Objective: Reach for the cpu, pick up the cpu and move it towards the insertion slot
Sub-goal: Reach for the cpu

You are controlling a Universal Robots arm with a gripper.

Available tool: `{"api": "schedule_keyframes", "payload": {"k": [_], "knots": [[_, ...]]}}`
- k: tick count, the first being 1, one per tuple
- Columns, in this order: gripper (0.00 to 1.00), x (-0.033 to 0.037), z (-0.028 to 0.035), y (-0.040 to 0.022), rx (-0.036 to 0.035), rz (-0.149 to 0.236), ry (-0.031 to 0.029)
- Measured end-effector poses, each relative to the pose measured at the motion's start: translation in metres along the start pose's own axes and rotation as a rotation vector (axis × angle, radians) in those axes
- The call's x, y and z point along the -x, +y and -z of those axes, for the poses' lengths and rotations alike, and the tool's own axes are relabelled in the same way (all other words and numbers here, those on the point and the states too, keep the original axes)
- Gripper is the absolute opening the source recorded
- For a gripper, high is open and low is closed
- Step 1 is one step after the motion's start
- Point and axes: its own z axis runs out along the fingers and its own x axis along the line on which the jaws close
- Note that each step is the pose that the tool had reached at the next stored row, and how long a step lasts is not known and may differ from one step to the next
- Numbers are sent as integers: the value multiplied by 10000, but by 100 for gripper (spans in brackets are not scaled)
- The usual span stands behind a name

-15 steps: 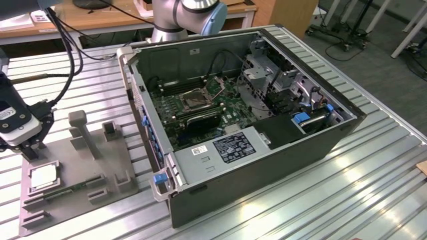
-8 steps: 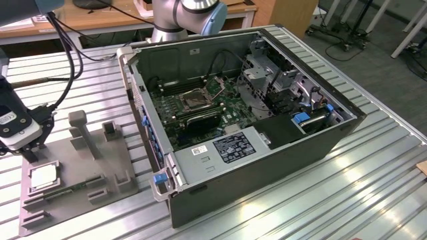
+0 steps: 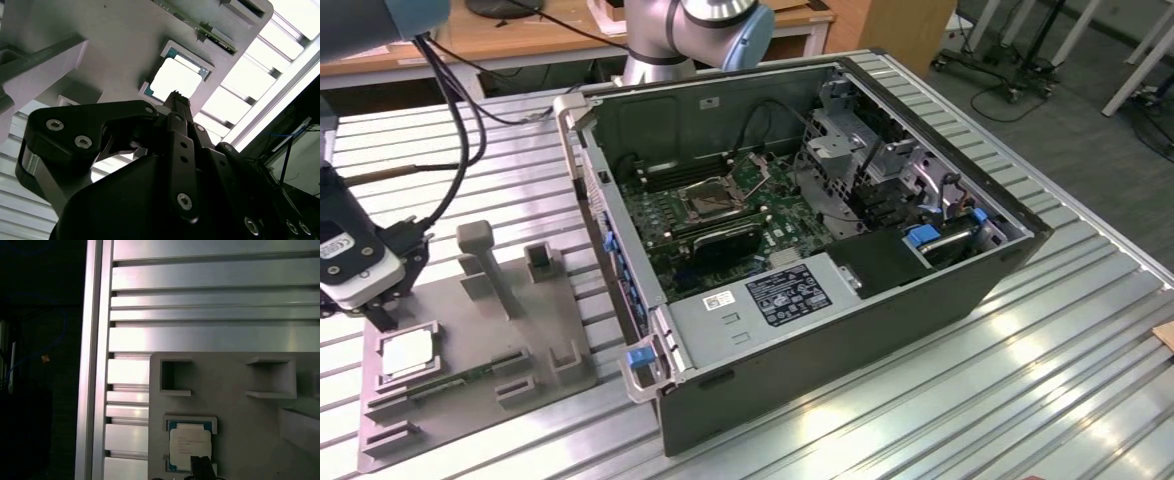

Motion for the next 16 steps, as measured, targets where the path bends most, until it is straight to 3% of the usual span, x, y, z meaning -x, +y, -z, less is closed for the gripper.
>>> {"api": "schedule_keyframes", "payload": {"k": [8,16], "knots": [[11,-48,-112,-20,4,7,-13],[11,-50,-228,-33,5,142,-25]]}}
